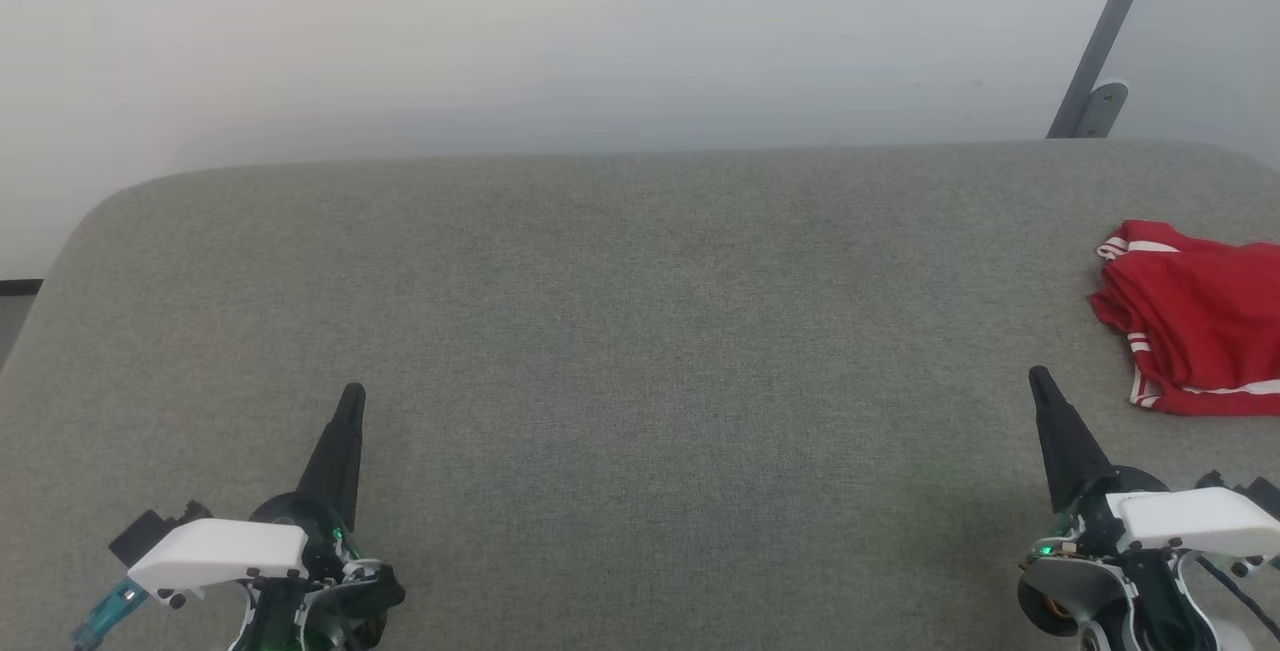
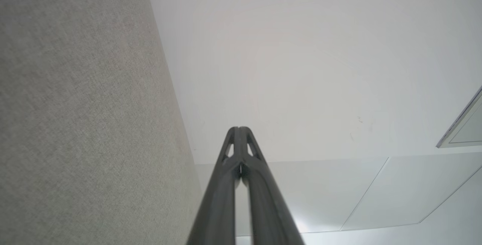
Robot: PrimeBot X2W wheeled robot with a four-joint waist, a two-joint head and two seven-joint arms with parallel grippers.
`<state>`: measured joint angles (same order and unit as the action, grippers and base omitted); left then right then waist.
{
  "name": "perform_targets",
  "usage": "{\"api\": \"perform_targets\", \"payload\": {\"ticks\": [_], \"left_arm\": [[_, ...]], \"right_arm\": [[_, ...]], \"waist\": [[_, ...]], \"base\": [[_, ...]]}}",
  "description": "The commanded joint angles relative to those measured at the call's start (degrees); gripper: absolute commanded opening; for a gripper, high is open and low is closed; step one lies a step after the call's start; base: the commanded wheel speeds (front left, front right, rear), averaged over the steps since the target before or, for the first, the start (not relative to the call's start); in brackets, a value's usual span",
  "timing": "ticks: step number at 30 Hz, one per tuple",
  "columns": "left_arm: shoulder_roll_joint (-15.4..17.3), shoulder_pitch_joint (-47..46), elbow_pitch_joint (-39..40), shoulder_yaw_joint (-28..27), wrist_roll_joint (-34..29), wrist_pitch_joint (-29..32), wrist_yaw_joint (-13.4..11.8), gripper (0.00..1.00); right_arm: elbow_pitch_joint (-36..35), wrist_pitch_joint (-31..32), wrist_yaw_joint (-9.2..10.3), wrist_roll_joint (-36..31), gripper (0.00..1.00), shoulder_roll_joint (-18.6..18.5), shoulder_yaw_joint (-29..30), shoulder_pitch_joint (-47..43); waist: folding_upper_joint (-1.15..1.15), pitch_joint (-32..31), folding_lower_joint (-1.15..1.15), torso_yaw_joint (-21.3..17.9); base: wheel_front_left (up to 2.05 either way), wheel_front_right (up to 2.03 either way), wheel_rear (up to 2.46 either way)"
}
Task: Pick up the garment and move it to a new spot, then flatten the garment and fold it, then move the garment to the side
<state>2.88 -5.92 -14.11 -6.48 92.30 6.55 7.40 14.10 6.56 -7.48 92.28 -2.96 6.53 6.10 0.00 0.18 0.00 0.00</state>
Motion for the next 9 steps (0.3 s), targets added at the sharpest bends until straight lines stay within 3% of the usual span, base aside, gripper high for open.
{"api": "perform_targets", "payload": {"ticks": [1, 9], "left_arm": [[-0.2, -0.7, 0.2, -0.1, 0.2, 0.2, 0.2, 0.00], [-0.2, -0.7, 0.2, -0.1, 0.2, 0.2, 0.2, 0.00]], "right_arm": [[-0.2, 0.1, -0.02, 0.3, 0.00, 0.2, 0.0, 0.3], [-0.2, 0.1, -0.02, 0.3, 0.00, 0.2, 0.0, 0.3]], "waist": [[0.00, 0.0, 0.00, 0.0], [0.00, 0.0, 0.00, 0.0]], "base": [[0.00, 0.00, 0.00], [0.00, 0.00, 0.00]]}}
